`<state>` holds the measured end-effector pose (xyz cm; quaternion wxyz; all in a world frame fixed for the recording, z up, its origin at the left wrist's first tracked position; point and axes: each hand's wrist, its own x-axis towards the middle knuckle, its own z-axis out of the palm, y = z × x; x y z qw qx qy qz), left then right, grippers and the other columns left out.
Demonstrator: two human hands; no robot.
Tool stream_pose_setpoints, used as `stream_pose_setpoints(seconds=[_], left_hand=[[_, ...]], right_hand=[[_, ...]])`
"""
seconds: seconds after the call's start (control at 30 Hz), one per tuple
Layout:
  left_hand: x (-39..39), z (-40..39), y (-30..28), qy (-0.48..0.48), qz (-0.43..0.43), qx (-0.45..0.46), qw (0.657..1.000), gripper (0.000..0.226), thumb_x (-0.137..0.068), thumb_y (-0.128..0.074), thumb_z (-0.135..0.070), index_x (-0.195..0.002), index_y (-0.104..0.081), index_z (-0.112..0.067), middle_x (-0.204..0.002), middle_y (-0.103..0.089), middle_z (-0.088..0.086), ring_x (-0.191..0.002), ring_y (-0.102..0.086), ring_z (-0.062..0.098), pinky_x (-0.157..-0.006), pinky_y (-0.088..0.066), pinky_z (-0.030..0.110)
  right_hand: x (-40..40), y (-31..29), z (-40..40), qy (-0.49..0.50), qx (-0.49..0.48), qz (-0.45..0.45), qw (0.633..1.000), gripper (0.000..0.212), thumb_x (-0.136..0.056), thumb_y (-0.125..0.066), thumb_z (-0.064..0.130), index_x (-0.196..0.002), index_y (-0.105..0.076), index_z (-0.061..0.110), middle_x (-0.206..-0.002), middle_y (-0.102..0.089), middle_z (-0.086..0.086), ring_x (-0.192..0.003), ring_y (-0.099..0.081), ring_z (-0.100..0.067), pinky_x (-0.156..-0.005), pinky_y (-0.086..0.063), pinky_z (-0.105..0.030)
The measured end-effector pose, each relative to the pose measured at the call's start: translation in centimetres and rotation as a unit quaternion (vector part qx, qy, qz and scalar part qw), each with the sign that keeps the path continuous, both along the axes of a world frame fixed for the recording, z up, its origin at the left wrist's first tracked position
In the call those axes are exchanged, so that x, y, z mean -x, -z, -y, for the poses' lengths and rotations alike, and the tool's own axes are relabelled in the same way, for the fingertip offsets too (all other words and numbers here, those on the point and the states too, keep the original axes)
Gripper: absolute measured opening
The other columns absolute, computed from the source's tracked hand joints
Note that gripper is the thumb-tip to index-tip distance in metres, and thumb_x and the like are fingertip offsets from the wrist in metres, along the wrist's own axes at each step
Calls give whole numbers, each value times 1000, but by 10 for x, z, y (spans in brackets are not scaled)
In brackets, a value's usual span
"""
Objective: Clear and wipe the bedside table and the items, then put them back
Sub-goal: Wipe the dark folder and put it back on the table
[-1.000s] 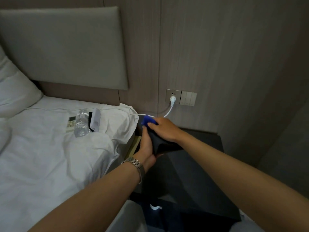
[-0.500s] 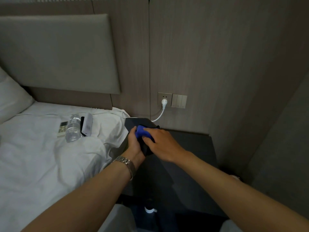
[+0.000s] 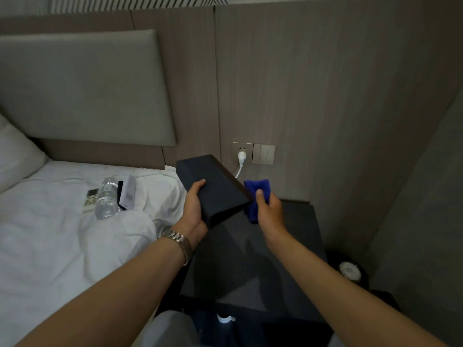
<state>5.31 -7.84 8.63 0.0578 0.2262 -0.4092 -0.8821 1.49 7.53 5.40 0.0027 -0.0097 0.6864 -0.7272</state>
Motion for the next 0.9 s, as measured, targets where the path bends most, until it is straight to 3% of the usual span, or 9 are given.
stream_pose_setpoints(seconds=[0.03,0.1,0.17,0.33,0.43,0.57,0.7,0.83,0.9], left_hand=[[-1,0,-1,13,-7,-14,1000,42,-86,-68,-40,-119,-62,-15,-109,-74,14,-106,-68,33,-92,-55,48],[-1,-3,-2,26,-23,-32,999,43,-88,-67,-36,-124,-59,-15,-113,-73,14,-108,-68,33,-94,-54,48],[1,-5,0,34,-34,-26,998,44,-89,-67,-30,-129,-59,-13,-115,-72,12,-108,-69,31,-94,-54,46],[-6,-5,0,58,-35,-27,997,37,-91,-64,-20,-126,-60,-11,-117,-71,14,-110,-67,33,-92,-55,48],[-5,-1,0,64,-20,-16,998,37,-91,-62,-13,-128,-59,-9,-113,-73,14,-107,-68,33,-84,-58,47],[-7,1,-3,93,-3,15,996,25,-94,-49,-9,-113,-63,-1,-82,-76,13,-90,-66,30,-77,-53,43],[-4,-6,2,106,9,69,992,38,-98,-41,-32,-104,-67,-5,-71,-73,10,-78,-66,27,-71,-52,37],[-4,-15,12,120,-42,61,990,69,-104,-30,-50,-65,-76,-17,-66,-72,-2,-57,-69,6,-58,-52,24],[-5,-11,9,120,-52,51,990,59,-103,-30,-53,-79,-67,-14,-78,-65,6,-63,-68,13,-55,-54,20]], right_hand=[[3,-1,3,-12,126,83,988,20,-104,-45,30,-109,-63,21,-108,-70,-6,-107,-66,-23,-95,-52,-41],[1,-3,10,-52,331,191,922,31,-104,-45,29,-124,-62,12,-117,-70,-14,-113,-64,-29,-99,-50,-46],[-7,-6,15,-109,383,204,895,38,-103,-43,28,-129,-61,7,-121,-69,-16,-116,-63,-31,-99,-50,-45],[-20,-14,15,-168,401,188,881,40,-101,-45,29,-131,-61,6,-126,-67,-18,-118,-63,-33,-97,-51,-46],[-26,-14,13,-157,374,181,896,39,-100,-47,32,-128,-64,10,-123,-69,-17,-118,-63,-33,-97,-51,-48],[-34,-7,17,-130,298,161,932,35,-100,-50,38,-127,-63,18,-119,-70,-14,-111,-67,-30,-99,-51,-49],[-42,-5,28,-115,178,43,976,23,-104,-47,29,-119,-64,24,-113,-72,-7,-108,-68,-21,-99,-51,-43],[-51,-1,40,-126,20,-78,989,29,-103,-49,26,-129,-59,30,-119,-68,0,-110,-64,-10,-95,-49,-27],[-54,5,41,-138,-26,-107,984,40,-103,-49,29,-143,-49,32,-132,-60,2,-117,-59,-5,-90,-47,-12]])
